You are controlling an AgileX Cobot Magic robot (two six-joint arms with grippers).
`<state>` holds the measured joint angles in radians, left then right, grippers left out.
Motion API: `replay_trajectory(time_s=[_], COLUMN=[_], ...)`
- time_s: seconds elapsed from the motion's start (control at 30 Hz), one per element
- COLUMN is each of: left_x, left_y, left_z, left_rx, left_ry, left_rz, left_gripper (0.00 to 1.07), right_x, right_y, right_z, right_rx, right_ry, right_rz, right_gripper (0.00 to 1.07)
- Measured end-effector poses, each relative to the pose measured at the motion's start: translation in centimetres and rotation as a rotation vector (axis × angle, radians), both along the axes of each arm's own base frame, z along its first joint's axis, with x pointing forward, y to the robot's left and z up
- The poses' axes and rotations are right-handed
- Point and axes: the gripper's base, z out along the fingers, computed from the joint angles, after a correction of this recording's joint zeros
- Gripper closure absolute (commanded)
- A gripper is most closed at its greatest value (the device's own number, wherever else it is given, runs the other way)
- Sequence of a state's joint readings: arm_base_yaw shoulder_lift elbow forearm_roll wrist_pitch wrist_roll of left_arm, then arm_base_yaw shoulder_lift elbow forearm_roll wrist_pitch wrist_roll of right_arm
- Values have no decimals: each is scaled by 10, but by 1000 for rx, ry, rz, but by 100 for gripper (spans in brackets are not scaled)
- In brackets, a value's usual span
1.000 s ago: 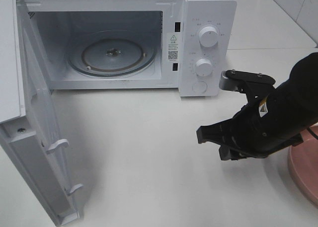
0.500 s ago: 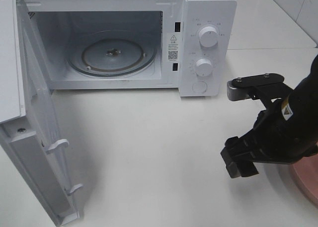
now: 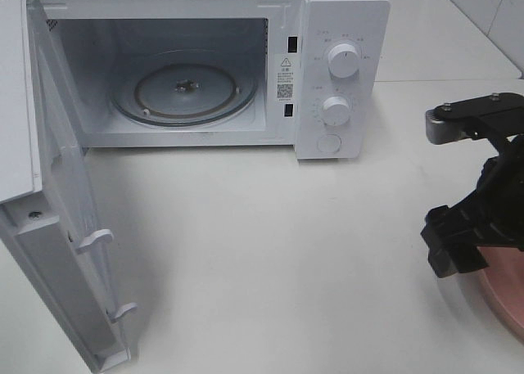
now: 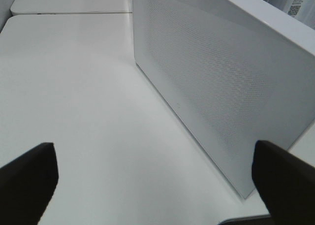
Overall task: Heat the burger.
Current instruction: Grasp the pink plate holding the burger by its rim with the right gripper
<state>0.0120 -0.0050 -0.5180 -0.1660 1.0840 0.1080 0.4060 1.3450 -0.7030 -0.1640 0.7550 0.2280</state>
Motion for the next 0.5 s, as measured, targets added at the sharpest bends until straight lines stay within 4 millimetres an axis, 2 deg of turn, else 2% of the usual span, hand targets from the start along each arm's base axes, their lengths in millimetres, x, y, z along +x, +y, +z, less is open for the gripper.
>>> replay_trajectory(time_s=[0.27, 0.5], left_x=[0, 0], left_y=[0, 0], left_z=[0, 0], left_rx=[0, 0], left_ry=[0, 0], left_rz=[0, 0], left_gripper=[7, 7], right_x=[8, 15], right_y=[-25, -26], right_z=[0, -10], right_rx=[-3, -6], right_ry=[-3, 14], right_rz=[-102, -112], right_gripper=[25, 26])
